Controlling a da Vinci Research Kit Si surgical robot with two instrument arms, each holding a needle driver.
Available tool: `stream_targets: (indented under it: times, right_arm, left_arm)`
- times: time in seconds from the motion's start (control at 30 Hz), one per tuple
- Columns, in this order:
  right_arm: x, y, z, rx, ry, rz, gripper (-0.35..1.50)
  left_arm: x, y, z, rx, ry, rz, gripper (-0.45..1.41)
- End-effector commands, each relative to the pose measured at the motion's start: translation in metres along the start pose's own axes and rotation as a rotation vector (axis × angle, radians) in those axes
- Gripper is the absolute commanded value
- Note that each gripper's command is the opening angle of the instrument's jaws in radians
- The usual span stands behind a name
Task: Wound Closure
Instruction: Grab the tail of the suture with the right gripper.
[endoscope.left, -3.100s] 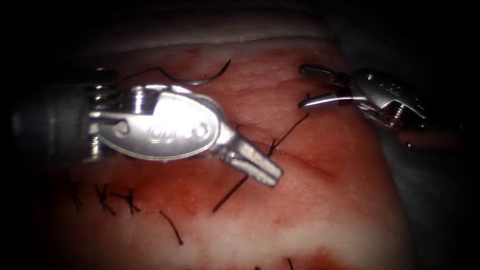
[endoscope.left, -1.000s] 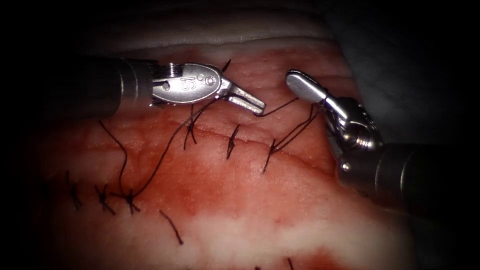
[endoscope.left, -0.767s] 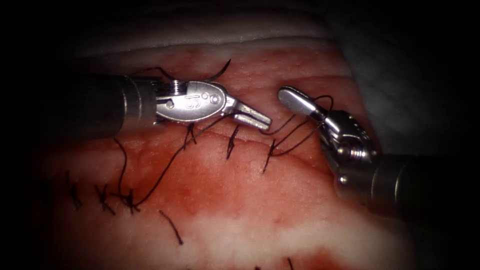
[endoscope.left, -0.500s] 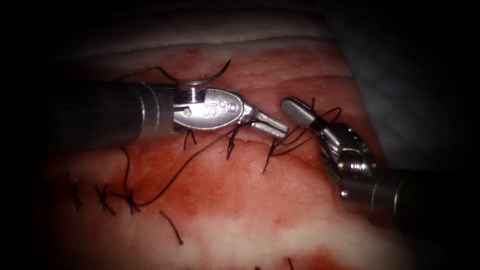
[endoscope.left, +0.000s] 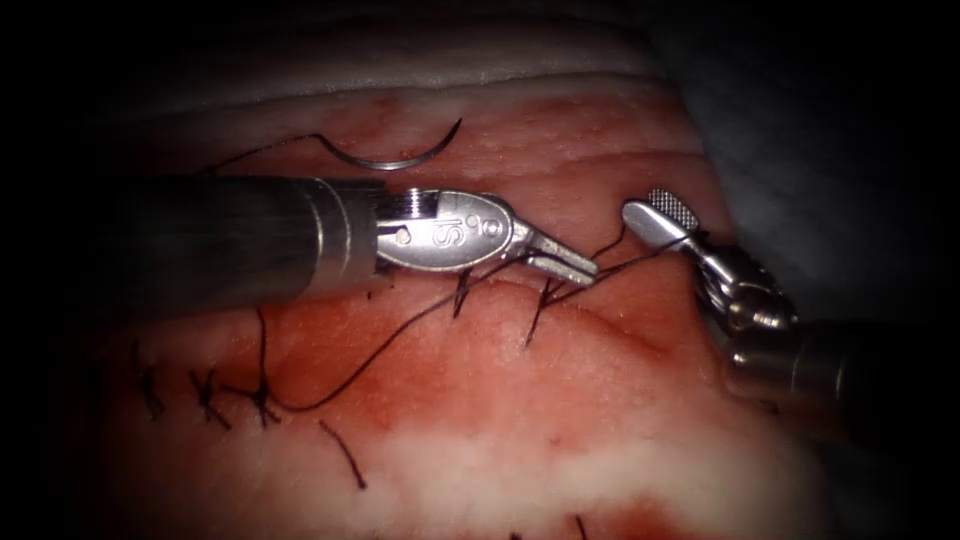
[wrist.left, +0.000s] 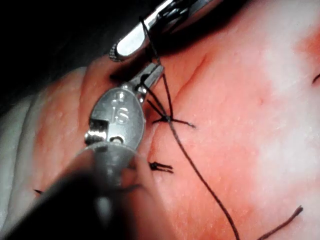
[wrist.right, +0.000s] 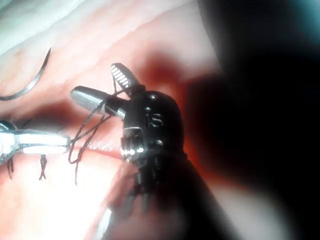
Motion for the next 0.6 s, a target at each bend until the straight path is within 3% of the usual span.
stream_targets:
  times: [0.03,0.6]
  right_arm:
    - [-0.0008,0.0002,0.0009,0.002,-0.005,-0.009,1.03]
    - [-0.003,0.0008,0.0034,0.003,-0.079,0.025,1.01]
  left_arm:
    - [-0.0004,-0.0006,0.0005,-0.002,0.002,0.001,-0.45]
    - [-0.0013,0.0001,0.0012,-0.039,-0.012,0.004,-0.45]
